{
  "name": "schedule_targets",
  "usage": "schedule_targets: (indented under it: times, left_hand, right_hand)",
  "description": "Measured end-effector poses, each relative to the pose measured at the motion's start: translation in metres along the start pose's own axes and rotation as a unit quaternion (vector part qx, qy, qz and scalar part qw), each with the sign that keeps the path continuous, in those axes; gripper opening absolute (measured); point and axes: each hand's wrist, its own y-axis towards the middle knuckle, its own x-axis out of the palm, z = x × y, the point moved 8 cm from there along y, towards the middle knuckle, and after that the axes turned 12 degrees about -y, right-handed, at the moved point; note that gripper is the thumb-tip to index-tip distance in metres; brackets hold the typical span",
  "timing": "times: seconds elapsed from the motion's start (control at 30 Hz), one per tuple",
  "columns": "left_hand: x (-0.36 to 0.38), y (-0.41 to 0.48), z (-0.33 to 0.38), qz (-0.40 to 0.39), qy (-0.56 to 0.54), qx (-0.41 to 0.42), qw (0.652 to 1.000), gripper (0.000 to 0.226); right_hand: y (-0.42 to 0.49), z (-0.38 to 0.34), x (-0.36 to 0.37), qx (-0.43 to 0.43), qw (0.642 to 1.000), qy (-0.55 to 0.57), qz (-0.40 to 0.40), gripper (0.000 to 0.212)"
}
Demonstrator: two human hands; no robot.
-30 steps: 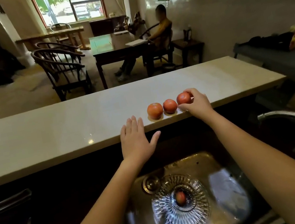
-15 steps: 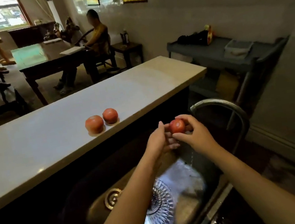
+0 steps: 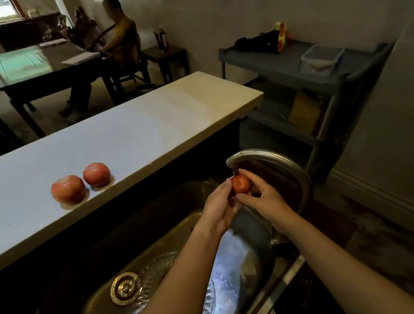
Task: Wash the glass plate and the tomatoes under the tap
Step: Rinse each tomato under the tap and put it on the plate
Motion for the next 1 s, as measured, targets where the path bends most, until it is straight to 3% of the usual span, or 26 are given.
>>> schedule_targets:
  times: [0.17,0.27,0.37,0.47,0.6,0.7,0.87,0.93,1.0]
  left_hand:
    - [0.001,0.005,0.004,0.000,-0.007,0.031,0.999,0.027]
    - [0.001,0.005,0.003,0.012,0.030,0.038,0.999,0.026]
    - [0.004,0.004,-0.001,0.030,0.064,0.028,0.997,0.031]
    - [0.003,0.004,0.004,0.060,0.074,0.025,0.995,0.041]
    - [0.010,0.004,0.007,0.096,0.105,0.034,0.989,0.037]
    - [0.027,0.004,0.000,0.081,0.100,0.033,0.991,0.023]
    - [0.022,0.000,0.019,0.130,0.097,0.081,0.983,0.030]
    - [0.026,-0.002,0.014,0.126,0.105,0.071,0.984,0.028]
    - [0.034,-0.001,0.001,0.097,0.105,0.059,0.988,0.027]
  right_hand:
    - [0.011,-0.002,0.002,0.009,1.000,-0.006,0.001,0.030]
    - [0.025,-0.004,0.001,0.027,0.998,-0.036,0.054,0.011]
    - [0.033,-0.006,0.009,0.045,0.994,-0.063,0.077,0.028]
    - [0.034,-0.009,0.029,0.004,0.994,-0.107,0.034,0.039]
    - [0.035,-0.007,0.021,0.041,0.997,-0.019,0.056,0.028]
    - [0.042,-0.003,0.002,0.111,0.987,0.026,0.115,0.038]
    - [0.037,-0.013,0.019,0.008,0.997,-0.062,0.034,0.033]
    - [0.036,-0.011,0.013,0.028,0.998,-0.029,0.039,0.027]
    - [0.040,-0.005,-0.001,0.085,0.993,0.040,0.078,0.035]
